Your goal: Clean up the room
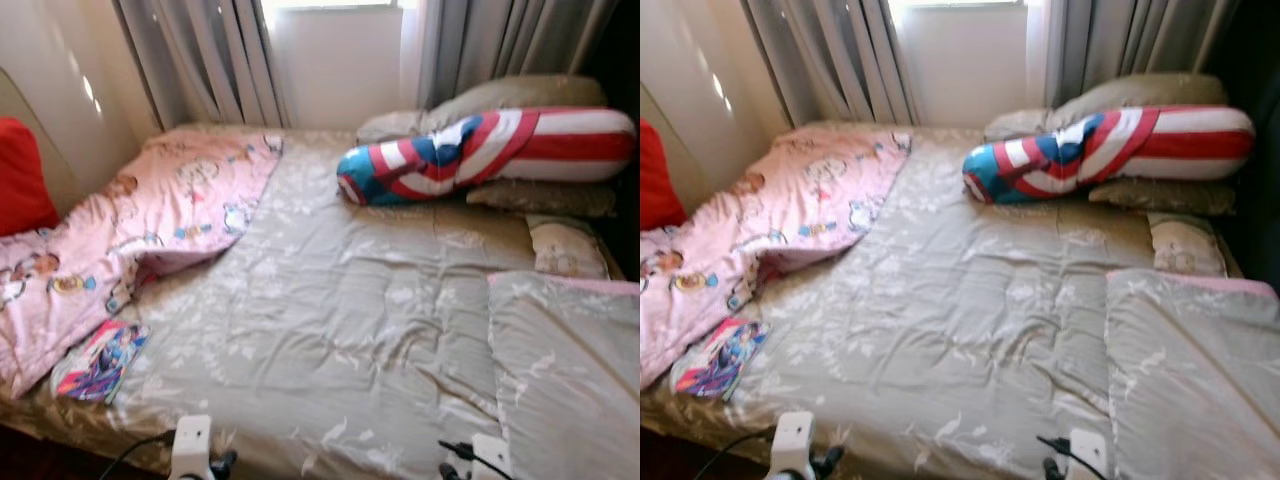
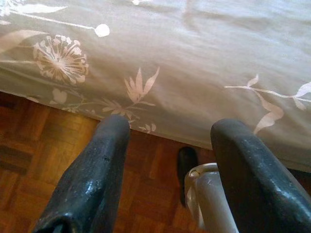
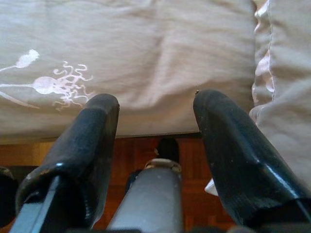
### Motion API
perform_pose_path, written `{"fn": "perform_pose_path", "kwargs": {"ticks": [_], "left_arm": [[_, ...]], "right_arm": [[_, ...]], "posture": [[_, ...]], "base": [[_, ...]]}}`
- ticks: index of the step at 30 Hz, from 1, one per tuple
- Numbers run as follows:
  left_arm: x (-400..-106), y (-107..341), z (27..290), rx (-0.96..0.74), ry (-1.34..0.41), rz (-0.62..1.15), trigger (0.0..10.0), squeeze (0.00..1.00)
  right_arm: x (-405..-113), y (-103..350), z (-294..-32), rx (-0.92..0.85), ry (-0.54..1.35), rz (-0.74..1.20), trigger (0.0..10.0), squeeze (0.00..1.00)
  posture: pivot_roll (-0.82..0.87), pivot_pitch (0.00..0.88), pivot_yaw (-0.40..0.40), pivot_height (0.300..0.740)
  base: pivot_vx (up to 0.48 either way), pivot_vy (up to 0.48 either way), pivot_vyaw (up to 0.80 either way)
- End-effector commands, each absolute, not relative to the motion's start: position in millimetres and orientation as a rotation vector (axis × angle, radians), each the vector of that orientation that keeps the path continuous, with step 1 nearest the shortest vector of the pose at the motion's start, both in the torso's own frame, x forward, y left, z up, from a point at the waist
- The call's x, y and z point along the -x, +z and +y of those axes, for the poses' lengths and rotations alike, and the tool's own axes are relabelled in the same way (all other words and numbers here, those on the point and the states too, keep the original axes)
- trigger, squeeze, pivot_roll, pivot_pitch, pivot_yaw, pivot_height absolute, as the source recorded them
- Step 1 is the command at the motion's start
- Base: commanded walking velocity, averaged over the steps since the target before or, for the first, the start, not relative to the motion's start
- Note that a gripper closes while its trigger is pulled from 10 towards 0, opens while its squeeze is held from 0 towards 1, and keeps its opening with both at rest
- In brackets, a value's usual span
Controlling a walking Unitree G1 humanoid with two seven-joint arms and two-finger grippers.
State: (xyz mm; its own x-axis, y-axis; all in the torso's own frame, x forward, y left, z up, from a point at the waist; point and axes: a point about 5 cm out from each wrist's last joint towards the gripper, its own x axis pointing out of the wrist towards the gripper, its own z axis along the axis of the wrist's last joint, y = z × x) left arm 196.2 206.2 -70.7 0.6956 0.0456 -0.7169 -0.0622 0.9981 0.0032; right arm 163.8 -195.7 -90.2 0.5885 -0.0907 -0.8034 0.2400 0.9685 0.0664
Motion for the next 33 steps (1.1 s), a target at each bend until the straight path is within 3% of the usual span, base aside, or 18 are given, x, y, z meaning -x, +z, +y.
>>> {"fn": "perform_pose_path", "kwargs": {"ticks": [1, 33], "left_arm": [[-193.8, -71.8, 210.3, 0.028, 0.076, 0.817, 10.0, 0.0], [-196.4, -70.2, 212.3, 0.028, 0.078, 0.812, 10.0, 0.0]], "right_arm": [[-169.3, -88.6, -189.9, -0.185, -0.18, 0.911, 10.0, 0.0], [-172.4, -87.7, -187.9, -0.198, -0.175, 0.906, 10.0, 0.0]], "posture": [[0.01, 0.032, 0.014, 0.74], [0.01, 0.026, 0.015, 0.74]], "base": [[0.0, 0.315, 0.0], [0.0, 0.333, 0.0]]}}
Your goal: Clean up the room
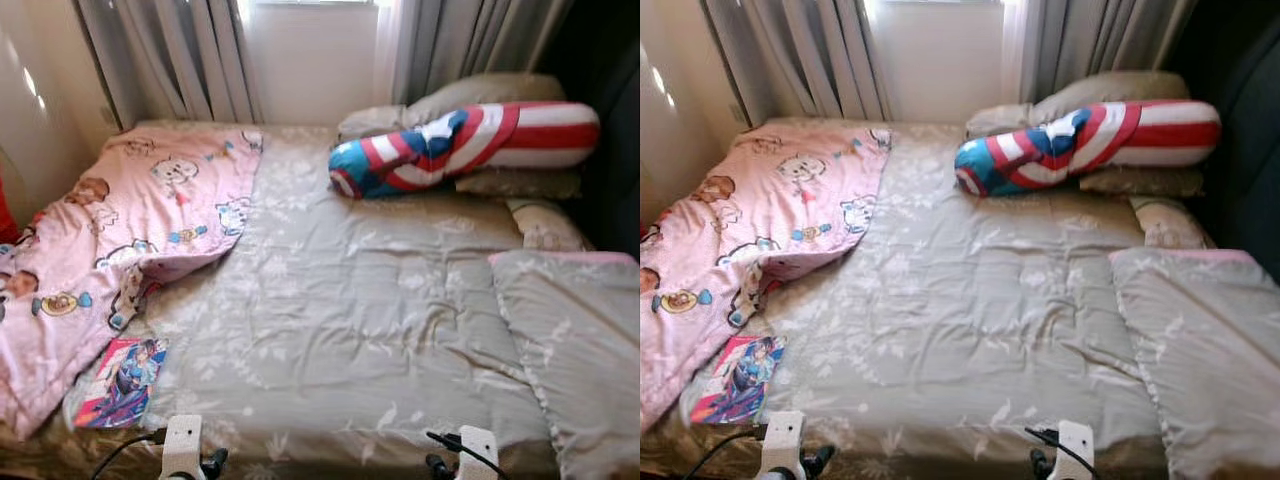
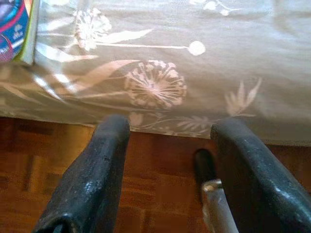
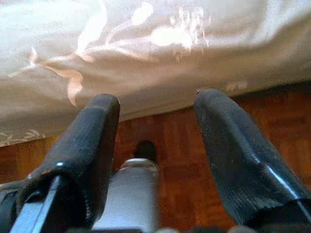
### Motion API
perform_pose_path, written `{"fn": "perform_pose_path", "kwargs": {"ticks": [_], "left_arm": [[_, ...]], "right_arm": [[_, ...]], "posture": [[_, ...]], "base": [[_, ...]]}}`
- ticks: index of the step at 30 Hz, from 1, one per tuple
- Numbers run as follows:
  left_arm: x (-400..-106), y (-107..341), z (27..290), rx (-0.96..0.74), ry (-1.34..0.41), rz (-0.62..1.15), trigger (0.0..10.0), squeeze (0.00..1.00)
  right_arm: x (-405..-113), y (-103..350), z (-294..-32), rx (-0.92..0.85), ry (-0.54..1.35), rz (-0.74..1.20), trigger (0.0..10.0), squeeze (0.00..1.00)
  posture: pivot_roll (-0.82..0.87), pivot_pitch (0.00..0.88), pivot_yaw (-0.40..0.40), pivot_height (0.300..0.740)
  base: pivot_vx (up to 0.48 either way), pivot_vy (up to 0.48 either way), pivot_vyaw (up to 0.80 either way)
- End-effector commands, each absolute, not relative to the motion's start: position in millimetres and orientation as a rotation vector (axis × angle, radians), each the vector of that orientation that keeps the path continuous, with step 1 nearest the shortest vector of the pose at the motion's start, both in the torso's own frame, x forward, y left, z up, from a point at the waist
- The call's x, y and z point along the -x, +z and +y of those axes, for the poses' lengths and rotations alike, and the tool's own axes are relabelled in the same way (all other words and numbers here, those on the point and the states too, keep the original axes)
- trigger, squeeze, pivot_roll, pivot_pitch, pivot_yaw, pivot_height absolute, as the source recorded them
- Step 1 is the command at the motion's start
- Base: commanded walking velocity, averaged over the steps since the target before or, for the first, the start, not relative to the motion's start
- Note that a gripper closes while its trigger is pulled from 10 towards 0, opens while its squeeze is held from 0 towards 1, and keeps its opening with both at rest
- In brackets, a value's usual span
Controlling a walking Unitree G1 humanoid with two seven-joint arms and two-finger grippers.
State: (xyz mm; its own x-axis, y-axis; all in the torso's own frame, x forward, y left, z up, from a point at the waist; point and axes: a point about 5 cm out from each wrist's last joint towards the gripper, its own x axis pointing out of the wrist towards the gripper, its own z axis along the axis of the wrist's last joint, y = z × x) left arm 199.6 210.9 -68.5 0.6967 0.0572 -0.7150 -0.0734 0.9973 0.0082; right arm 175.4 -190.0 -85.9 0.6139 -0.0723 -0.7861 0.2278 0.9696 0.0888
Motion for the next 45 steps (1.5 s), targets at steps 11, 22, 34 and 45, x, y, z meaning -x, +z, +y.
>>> {"fn": "perform_pose_path", "kwargs": {"ticks": [11, 22, 34, 45], "left_arm": [[-196.3, -70.3, 212.3, 0.025, 0.078, 0.812, 10.0, 0.0], [-198.1, -69.2, 212.6, 0.022, 0.073, 0.807, 10.0, 0.0], [-200.1, -68.3, 212.3, 0.031, 0.084, 0.803, 10.0, 0.0], [-196.5, -70.1, 213.2, 0.037, 0.093, 0.809, 10.0, 0.0]], "right_arm": [[-172.3, -87.7, -187.4, -0.201, -0.171, 0.905, 10.0, 0.0], [-171.1, -88.3, -186.7, -0.205, -0.166, 0.91, 10.0, 0.0], [-173.5, -87.2, -188.3, -0.182, -0.157, 0.909, 10.0, 0.0], [-172.3, -87.6, -187.8, -0.192, -0.149, 0.908, 10.0, 0.0]], "posture": [[0.01, 0.012, 0.02, 0.74], [0.01, 0.0, 0.023, 0.74], [0.01, 0.009, 0.008, 0.74], [0.01, 0.02, 0.005, 0.74]], "base": [[0.0, 0.368, 0.0], [0.0, 0.366, 0.0], [0.0, 0.364, 0.0], [0.0, 0.367, 0.32]]}}
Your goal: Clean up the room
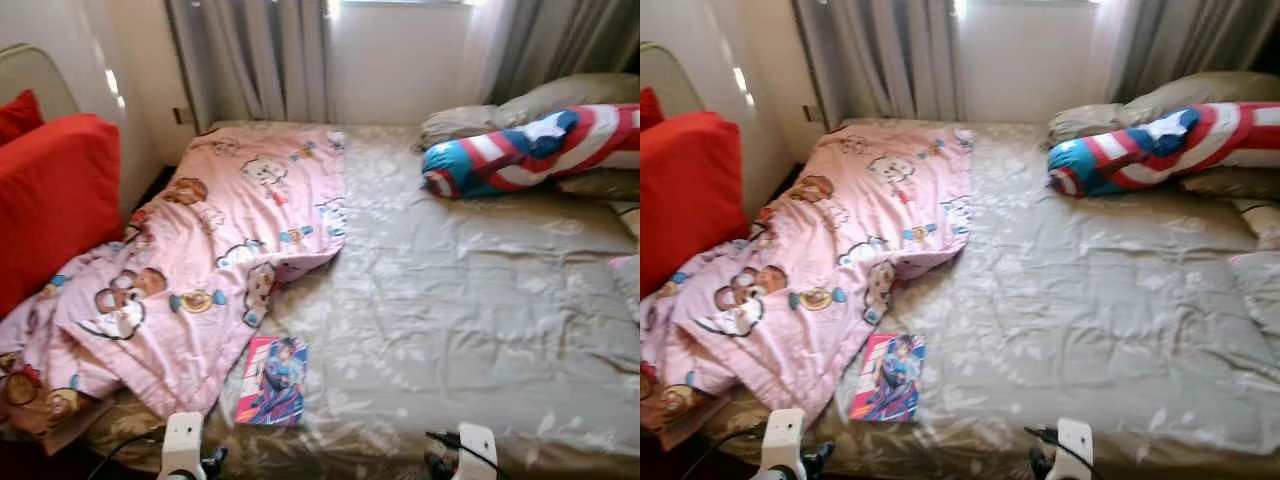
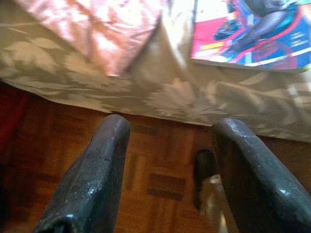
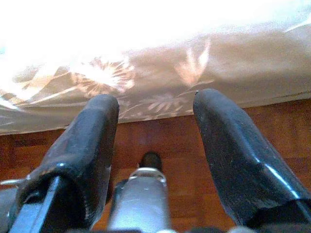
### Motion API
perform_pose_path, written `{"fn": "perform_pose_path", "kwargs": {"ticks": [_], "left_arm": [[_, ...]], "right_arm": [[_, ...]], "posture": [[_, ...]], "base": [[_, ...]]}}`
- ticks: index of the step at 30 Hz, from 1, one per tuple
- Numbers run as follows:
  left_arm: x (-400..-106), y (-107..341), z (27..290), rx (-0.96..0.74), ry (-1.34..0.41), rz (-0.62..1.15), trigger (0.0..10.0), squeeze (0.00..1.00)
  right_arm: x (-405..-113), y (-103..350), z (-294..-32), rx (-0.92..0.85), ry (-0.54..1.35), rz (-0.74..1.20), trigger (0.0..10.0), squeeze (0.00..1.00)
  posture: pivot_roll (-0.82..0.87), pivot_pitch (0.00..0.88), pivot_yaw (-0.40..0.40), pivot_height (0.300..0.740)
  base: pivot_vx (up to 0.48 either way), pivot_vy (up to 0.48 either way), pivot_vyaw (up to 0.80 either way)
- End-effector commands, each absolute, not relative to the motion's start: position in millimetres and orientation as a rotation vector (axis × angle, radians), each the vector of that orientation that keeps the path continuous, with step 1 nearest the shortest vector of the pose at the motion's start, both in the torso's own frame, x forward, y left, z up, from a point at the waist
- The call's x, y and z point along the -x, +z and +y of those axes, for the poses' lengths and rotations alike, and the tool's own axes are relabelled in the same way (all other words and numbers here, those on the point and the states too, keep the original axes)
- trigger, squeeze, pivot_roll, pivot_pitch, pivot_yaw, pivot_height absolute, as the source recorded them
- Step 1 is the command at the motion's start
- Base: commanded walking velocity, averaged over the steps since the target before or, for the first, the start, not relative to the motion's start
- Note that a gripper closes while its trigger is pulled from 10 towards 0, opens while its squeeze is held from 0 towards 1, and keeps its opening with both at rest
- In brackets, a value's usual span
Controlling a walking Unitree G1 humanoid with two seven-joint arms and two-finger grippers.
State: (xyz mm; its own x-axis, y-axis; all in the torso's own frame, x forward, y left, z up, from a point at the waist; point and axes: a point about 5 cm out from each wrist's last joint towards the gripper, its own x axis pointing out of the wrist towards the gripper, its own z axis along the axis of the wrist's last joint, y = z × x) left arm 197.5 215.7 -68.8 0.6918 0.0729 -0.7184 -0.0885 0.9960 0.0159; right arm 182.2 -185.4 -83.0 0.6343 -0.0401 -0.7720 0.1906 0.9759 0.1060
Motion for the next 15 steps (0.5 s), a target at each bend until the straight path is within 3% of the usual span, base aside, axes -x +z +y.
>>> {"fn": "perform_pose_path", "kwargs": {"ticks": [1, 15], "left_arm": [[-196.2, -70.2, 213.3, 0.038, 0.095, 0.81, 10.0, 0.0], [-196.7, -69.8, 213.4, 0.037, 0.096, 0.807, 10.0, 0.0]], "right_arm": [[-172.2, -87.7, -187.6, -0.191, -0.148, 0.909, 10.0, 0.0], [-171.8, -88.0, -186.5, -0.173, -0.133, 0.914, 10.0, 0.0]], "posture": [[0.01, 0.023, 0.006, 0.74], [0.01, 0.029, 0.008, 0.74]], "base": [[0.0, 0.368, 0.0], [0.0, 0.368, 0.0]]}}
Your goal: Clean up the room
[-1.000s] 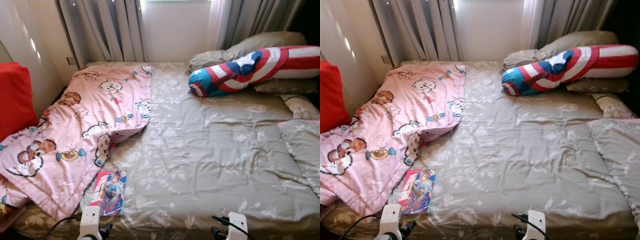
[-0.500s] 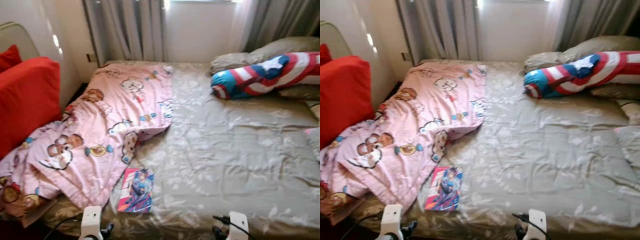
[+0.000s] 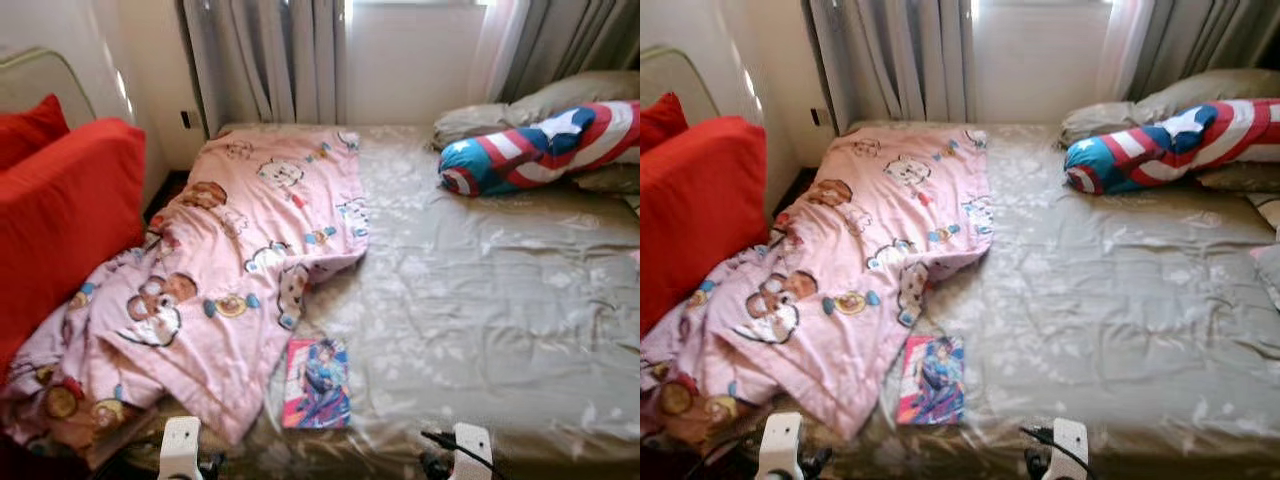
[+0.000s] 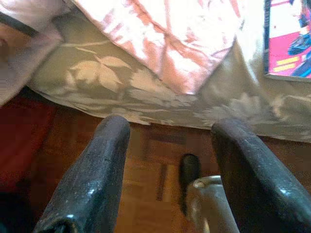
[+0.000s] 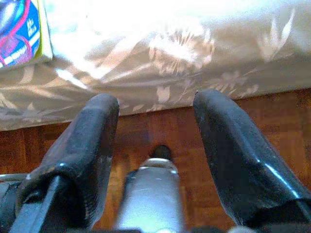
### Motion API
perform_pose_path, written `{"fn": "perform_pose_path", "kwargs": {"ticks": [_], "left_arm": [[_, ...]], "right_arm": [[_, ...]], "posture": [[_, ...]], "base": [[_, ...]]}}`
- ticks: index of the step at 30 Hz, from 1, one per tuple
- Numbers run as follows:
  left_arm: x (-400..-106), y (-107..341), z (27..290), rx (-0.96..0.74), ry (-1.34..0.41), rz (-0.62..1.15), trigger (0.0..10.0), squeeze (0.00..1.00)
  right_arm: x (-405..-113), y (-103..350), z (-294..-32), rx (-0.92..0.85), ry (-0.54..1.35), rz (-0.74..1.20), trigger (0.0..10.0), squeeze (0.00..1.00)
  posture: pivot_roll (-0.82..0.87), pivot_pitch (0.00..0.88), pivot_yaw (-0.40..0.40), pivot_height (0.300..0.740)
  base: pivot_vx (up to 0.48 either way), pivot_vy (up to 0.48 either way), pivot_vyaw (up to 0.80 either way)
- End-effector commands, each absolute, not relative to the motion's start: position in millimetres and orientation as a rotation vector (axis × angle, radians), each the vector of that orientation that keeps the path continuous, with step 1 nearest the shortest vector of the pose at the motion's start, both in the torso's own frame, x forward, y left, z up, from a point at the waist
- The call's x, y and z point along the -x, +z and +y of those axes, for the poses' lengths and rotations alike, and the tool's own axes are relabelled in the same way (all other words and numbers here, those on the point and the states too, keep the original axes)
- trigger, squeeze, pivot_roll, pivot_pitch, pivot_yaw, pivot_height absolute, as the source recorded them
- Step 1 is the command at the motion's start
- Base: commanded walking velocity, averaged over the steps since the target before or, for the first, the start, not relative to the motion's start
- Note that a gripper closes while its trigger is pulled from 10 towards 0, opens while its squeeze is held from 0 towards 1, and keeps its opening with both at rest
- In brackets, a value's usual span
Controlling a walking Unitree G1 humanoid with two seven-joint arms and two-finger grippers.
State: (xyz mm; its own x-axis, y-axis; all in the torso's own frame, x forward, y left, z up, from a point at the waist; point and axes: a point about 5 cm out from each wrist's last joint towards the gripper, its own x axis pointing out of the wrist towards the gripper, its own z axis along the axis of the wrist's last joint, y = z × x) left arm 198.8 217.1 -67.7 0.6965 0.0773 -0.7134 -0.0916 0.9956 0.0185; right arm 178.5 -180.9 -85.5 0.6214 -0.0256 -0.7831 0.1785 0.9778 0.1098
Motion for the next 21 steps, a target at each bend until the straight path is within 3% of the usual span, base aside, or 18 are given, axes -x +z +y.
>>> {"fn": "perform_pose_path", "kwargs": {"ticks": [1, 12, 21], "left_arm": [[-196.7, -69.8, 213.4, 0.038, 0.096, 0.807, 10.0, 0.0], [-196.3, -70.0, 213.6, 0.037, 0.098, 0.807, 10.0, 0.0], [-195.6, -69.7, 214.6, 0.037, 0.101, 0.796, 10.0, 0.0]], "right_arm": [[-171.7, -88.1, -186.5, -0.172, -0.132, 0.914, 10.0, 0.0], [-168.7, -89.3, -186.8, -0.166, -0.129, 0.924, 10.0, 0.0], [-167.5, -89.9, -187.0, -0.166, -0.128, 0.928, 10.0, 0.0]], "posture": [[0.01, 0.029, 0.008, 0.74], [0.01, 0.031, 0.006, 0.74], [0.02, 0.033, 0.004, 0.74]], "base": [[0.0, 0.368, 0.0], [0.0, 0.361, 0.0], [0.0, 0.0, 0.44]]}}
